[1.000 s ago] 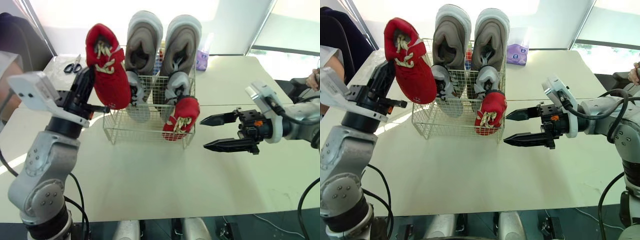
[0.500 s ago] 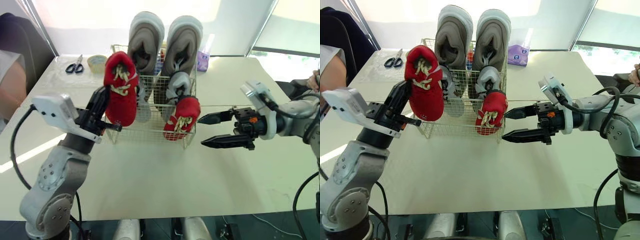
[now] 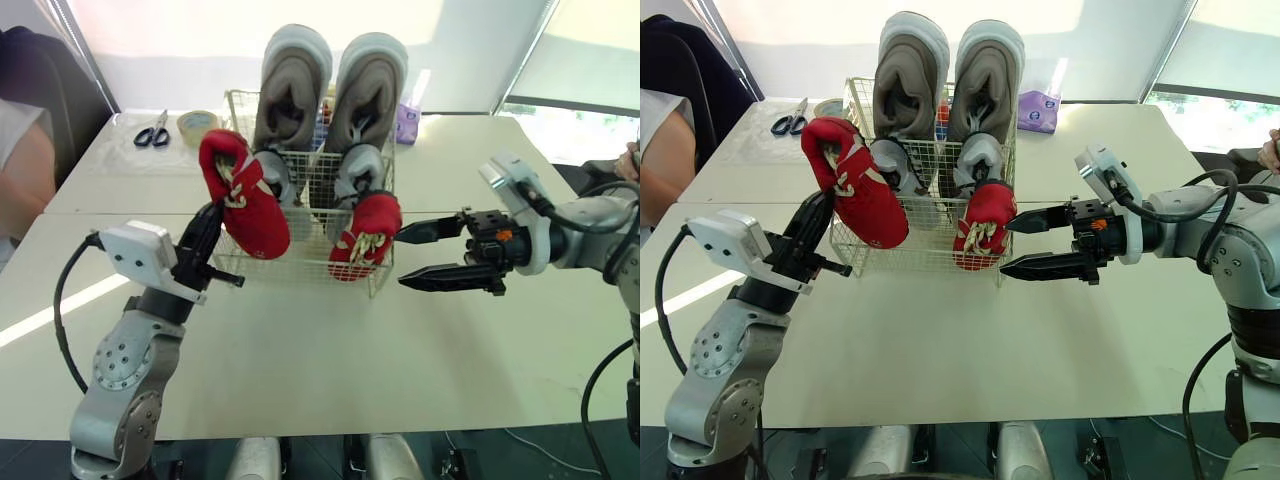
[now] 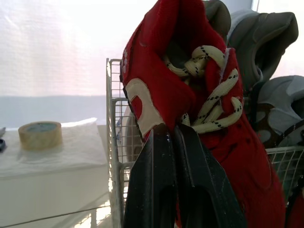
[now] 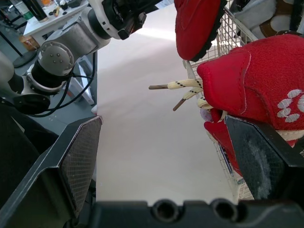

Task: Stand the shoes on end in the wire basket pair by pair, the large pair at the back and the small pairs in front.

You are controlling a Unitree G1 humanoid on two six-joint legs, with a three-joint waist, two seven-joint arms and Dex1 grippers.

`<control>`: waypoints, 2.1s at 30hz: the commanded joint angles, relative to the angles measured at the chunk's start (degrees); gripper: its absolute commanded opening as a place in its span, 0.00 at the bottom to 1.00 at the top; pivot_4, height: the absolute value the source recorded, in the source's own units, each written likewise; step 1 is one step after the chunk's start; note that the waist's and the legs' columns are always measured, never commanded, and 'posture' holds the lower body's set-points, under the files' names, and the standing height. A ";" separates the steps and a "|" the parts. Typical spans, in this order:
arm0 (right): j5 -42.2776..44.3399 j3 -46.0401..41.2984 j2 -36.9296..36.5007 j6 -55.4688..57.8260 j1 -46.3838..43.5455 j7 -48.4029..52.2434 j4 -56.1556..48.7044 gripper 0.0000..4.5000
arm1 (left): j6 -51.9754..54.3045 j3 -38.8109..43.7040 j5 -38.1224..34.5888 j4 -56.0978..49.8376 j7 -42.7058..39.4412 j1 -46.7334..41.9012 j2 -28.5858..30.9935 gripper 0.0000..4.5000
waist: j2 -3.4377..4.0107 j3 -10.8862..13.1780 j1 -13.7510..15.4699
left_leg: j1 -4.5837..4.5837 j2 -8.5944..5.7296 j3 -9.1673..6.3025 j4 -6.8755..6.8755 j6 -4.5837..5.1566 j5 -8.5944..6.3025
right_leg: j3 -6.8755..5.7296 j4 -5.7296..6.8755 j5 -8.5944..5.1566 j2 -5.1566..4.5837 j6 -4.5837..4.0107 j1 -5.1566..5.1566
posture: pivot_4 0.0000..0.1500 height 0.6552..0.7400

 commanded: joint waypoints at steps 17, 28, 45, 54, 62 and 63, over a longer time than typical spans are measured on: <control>0.53 -2.43 2.85 -1.39 0.74 -2.74 -0.10 1.00 | -1.78 -3.50 13.66 2.49 -1.18 -11.50 1.24 0.01 | 0.00 0.00 -0.20 | -0.03 0.01 0.04 0.02 0.07 -0.04 | -0.02 -0.01 0.01 -0.01 0.03 -0.02 | 1.00 1.00; 1.73 -3.97 1.19 -0.81 3.58 -2.43 -2.22 1.00 | -1.37 -3.48 13.50 1.46 -0.99 -2.07 -3.21 0.01 | 0.02 -0.01 -0.20 | -0.01 0.02 0.07 0.02 0.11 -0.07 | -0.01 -0.01 0.01 -0.05 0.04 -0.01 | 1.00 1.00; 3.97 -6.12 -4.61 0.29 11.42 -0.77 -7.49 1.00 | 0.43 -2.87 11.38 -0.41 -2.64 3.85 -4.27 0.07 | 0.03 -0.01 -0.25 | -0.06 0.00 0.07 0.02 0.13 -0.09 | -0.09 -0.07 -0.01 -0.15 0.04 -0.05 | 1.00 1.00; 2.49 -5.31 -3.40 -1.62 12.20 -2.29 -7.36 1.00 | 6.67 0.68 2.38 -4.74 -3.15 8.33 -4.27 0.95 | 0.03 0.00 -0.28 | -0.10 0.01 0.06 0.01 0.12 -0.10 | -0.10 -0.07 -0.03 -0.14 0.06 -0.11 | 1.00 1.00; 1.07 -4.27 -2.18 -3.43 13.66 -2.12 -6.52 1.00 | 18.69 15.35 -21.78 -13.51 -1.47 15.52 2.69 0.95 | 0.03 0.01 -0.34 | -0.12 0.01 0.04 0.01 0.12 -0.10 | -0.10 -0.08 -0.05 -0.15 0.09 -0.12 | 1.00 1.00; 0.79 -4.11 -2.09 -3.70 13.95 -1.96 -6.38 1.00 | 19.47 18.13 -28.03 -13.98 -1.73 18.18 4.44 0.95 | 0.03 0.01 -0.41 | -0.12 0.01 0.03 0.01 0.12 -0.10 | -0.10 -0.08 -0.05 -0.15 0.09 -0.12 | 1.00 1.00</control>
